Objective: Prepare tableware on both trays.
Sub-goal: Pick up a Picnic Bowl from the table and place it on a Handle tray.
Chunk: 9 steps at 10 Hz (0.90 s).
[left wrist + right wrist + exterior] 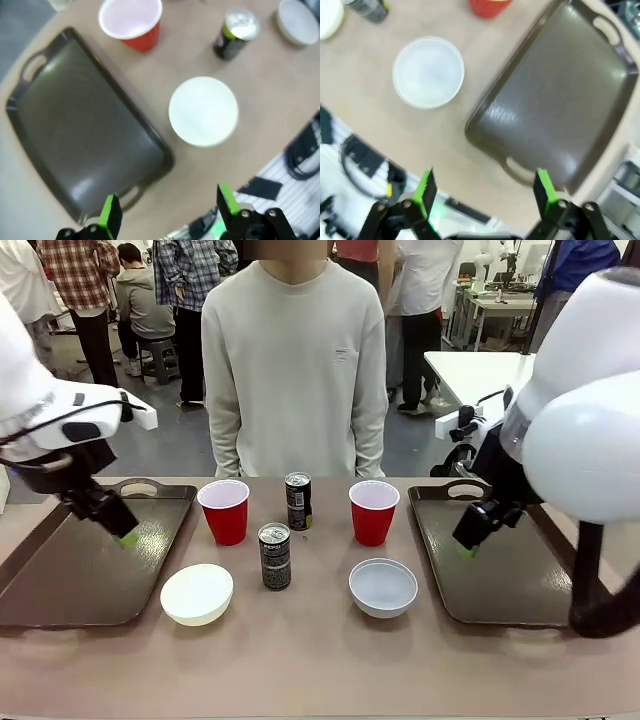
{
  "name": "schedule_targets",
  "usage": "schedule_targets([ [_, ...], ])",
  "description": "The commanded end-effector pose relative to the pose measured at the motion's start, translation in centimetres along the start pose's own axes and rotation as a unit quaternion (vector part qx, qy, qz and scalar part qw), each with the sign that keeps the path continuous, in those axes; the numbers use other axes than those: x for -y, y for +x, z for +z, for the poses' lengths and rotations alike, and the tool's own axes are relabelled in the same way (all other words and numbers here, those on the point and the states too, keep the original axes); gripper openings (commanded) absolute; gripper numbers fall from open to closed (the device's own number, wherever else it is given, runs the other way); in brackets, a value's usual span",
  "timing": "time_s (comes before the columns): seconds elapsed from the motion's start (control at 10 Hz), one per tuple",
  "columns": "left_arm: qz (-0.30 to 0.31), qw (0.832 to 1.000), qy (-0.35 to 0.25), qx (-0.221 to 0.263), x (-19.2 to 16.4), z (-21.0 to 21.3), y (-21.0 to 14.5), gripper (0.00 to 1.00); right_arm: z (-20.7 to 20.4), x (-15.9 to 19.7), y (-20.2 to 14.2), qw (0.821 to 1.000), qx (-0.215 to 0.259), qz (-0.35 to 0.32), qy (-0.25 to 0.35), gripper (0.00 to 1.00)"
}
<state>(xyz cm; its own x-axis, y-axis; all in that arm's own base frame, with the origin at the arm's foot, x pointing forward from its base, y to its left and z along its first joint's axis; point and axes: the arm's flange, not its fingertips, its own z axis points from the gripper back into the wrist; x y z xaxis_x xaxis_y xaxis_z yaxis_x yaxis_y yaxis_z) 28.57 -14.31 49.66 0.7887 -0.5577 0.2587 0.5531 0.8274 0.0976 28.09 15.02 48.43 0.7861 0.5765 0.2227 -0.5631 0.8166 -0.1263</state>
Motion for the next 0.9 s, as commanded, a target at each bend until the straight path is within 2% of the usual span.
schedule_targets([
  [0.0,0.023,0.999,0.047,0.013,2.2,-2.4,-5.9,1.00,-2.0,-2.5,-7.5,0.997,-0.003,0.026,-0.074,1.00],
  [0.1,0.033,0.997,0.066,0.035,1.2,-3.2,-4.7,1.00,-3.2,-0.6,-6.4,0.996,0.006,0.019,-0.086,1.00],
  [0.2,0.047,0.998,0.026,0.042,-0.2,-3.8,-3.9,1.00,-4.4,1.8,-5.3,0.999,0.025,0.000,-0.020,1.00],
  [0.3,0.078,0.994,-0.031,0.067,-1.8,-3.6,-4.2,1.00,-4.6,4.6,-5.6,0.996,0.067,-0.030,0.051,1.00],
  [0.4,0.113,0.983,-0.103,0.101,-4.4,-3.0,-4.8,1.00,-4.6,8.1,-6.9,0.986,0.108,-0.065,0.111,1.00],
  [0.5,0.132,0.973,-0.148,0.117,-6.9,-2.6,-5.4,1.00,-4.8,10.6,-8.4,0.976,0.132,-0.097,0.143,1.00],
  [0.7,0.181,0.942,-0.236,0.156,-12.2,-1.8,-7.2,1.00,-4.8,13.8,-11.9,0.956,0.172,-0.146,0.187,1.00],
  [0.8,0.196,0.924,-0.275,0.182,-14.8,-1.2,-8.8,1.00,-4.9,15.8,-14.2,0.939,0.199,-0.187,0.208,1.00],
])
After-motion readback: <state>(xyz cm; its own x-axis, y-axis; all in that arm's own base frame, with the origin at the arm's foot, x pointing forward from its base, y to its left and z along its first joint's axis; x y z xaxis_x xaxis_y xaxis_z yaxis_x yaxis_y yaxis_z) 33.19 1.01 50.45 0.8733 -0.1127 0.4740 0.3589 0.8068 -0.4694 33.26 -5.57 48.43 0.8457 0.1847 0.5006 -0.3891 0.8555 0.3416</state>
